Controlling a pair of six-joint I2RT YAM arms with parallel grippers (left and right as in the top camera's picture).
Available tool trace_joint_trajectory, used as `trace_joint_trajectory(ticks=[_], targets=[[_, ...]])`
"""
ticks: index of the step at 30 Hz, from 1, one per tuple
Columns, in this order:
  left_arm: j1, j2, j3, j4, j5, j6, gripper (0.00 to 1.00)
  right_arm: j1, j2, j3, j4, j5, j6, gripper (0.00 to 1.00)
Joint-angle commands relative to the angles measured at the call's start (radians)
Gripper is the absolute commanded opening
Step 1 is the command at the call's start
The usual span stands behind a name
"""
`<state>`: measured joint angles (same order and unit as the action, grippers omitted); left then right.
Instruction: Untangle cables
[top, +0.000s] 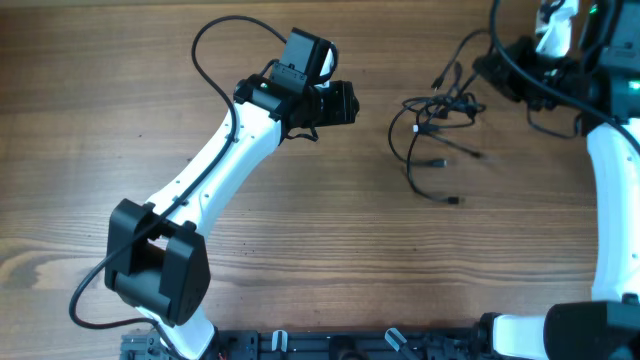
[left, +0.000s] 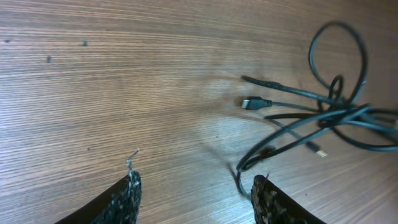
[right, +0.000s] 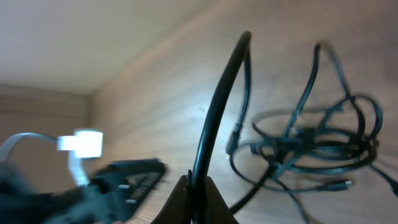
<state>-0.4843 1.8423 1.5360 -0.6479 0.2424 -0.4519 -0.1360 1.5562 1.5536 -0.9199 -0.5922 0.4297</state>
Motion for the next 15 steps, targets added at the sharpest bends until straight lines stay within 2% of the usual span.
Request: trace_joint_trajectory(ticks=[1,5,6,9,11,13,15], targets=[[0.004,0.006,-0.001,0.003,-0.047,-0.009,0.58,0.005,0.04,-0.078,0.004,0.109,0.018,0.04],[0.004,0.006,0.0,0.003,-0.046,-0.009,0.59,0.006,0.057,-0.114,0.041,0.121,-0.013,0.04],[0.004,0.006,0.0,0.004,-0.047,-0.008,0.59,0.011,0.06,-0.116,0.063,0.095,-0.066,0.04],[0.004,0.006,-0.001,0.004,-0.063,-0.002,0.6,0.031,0.06,-0.115,0.124,-0.171,-0.335,0.04],[0.008,0.006,0.0,0.003,-0.095,0.002,0.6,0.057,0.06,-0.115,0.122,-0.285,-0.459,0.05],[0.044,0.002,0.0,0.0,-0.201,0.002,0.63,0.112,0.06,-0.115,0.094,-0.264,-0.514,0.05],[0.104,-0.004,0.0,0.006,-0.21,-0.003,0.64,0.16,0.06,-0.116,0.068,-0.206,-0.517,0.05]])
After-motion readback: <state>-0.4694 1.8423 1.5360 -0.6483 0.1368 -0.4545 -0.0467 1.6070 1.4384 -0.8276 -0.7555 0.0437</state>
